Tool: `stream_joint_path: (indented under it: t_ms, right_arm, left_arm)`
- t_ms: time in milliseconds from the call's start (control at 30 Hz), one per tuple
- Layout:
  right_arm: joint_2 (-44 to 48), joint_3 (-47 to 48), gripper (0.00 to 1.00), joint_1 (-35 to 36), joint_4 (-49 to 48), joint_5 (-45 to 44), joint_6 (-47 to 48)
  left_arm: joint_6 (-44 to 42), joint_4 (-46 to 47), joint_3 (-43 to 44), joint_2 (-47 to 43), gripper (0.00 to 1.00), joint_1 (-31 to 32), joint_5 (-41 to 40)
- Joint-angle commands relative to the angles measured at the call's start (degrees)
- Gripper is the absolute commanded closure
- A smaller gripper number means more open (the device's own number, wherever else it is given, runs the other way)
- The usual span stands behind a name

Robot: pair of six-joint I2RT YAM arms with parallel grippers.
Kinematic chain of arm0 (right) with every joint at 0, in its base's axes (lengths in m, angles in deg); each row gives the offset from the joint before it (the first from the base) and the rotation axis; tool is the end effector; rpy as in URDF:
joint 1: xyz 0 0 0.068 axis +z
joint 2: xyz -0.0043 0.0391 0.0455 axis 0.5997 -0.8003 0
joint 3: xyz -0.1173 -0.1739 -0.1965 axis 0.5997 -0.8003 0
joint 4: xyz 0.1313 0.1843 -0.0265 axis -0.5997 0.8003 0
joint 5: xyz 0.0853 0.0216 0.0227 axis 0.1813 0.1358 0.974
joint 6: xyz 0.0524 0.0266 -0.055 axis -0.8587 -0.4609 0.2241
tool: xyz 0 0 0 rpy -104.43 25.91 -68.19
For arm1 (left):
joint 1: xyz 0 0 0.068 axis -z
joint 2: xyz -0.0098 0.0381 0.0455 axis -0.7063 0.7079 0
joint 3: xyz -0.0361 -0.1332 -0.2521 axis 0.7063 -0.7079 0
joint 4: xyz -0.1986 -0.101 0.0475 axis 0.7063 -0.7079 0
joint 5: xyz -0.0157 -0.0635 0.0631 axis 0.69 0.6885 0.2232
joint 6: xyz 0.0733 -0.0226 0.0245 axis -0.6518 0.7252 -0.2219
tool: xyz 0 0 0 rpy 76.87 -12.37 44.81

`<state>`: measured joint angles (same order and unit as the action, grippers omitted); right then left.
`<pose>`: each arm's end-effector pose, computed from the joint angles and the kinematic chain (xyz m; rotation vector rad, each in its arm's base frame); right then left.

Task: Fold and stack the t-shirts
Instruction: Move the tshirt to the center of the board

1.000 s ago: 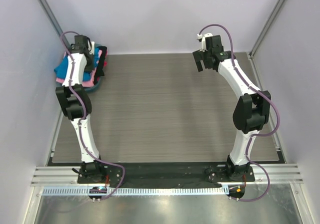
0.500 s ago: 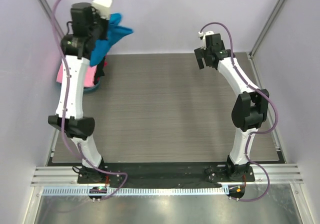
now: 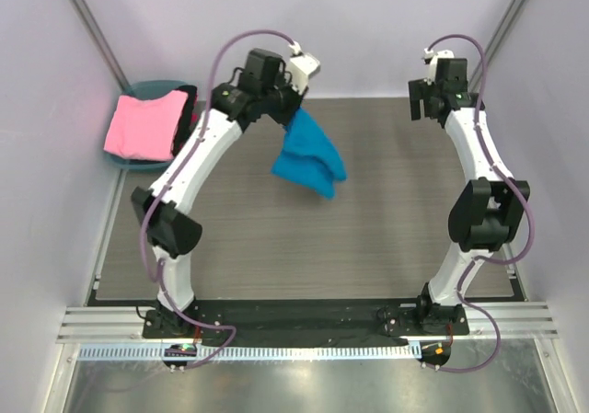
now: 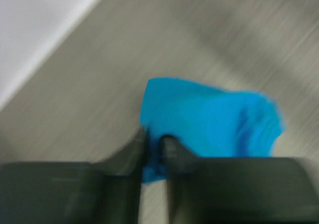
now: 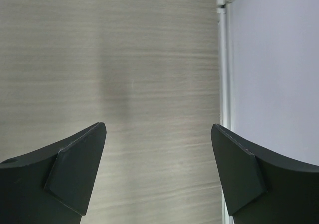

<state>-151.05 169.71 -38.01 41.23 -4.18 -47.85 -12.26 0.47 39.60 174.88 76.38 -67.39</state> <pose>0.4259 -0.0239 0.3426 -0.1138 2.1994 -0.3850 0.3538 -0.2297 0.4152 0.8787 1.9543 -0.3779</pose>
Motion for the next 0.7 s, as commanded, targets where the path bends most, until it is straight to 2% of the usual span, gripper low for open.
stream_joint_path:
  t_ms: [0, 33, 133, 200, 233, 267, 400, 500, 567, 667]
  right_arm:
    - [7.7, -4.9, 0.07, -0.1, -0.6, 11.6, 4.0]
    - [8.5, -7.5, 0.08, -0.1, 0.8, 15.5, 5.2]
    - [11.4, -11.5, 0.11, 1.2, 6.0, 27.2, 10.9]
    - [12.9, -15.3, 0.13, 6.2, 9.3, 30.0, 14.4]
    - [13.7, -17.2, 0.15, 8.5, 9.5, 29.8, 17.3]
    - [14.3, -19.1, 0.16, 14.7, 9.5, 29.5, 18.8]
    - [16.6, -27.4, 0.19, 27.3, 3.7, 27.0, 21.3]
    - [14.4, -26.2, 0.2, 30.0, 0.4, 28.0, 17.3]
    - [10.8, -24.4, 0.22, 30.3, 0.0, 29.5, 15.0]
    - [6.9, -22.1, 0.23, 31.0, -0.3, 29.5, 14.0]
  left_arm:
    - [4.0, -0.7, 0.3, 4.1, 0.71, 0.1, 3.3]
    - [5.0, -1.3, -0.8, 4.8, 0.43, 0.1, 3.1]
    - [6.4, -2.8, -2.5, 3.5, 0.34, -0.2, -0.4]
    - [8.4, -2.4, -5.3, 1.5, 0.33, -1.4, -4.3]
    - [10.5, -1.2, -9.6, -1.2, 0.32, -2.2, -5.2]
    - [11.3, -0.4, -11.9, -2.9, 0.32, -3.1, -6.2]
    - [13.3, 0.5, -19.9, -8.7, 0.32, -10.4, -11.7]
    - [15.1, -1.6, -21.7, -10.5, 0.34, -18.3, -8.1]
    - [14.3, -2.4, -22.4, -11.7, 0.35, -21.1, -7.8]
    - [13.3, -2.0, -25.6, -13.7, 0.38, -21.8, -7.8]
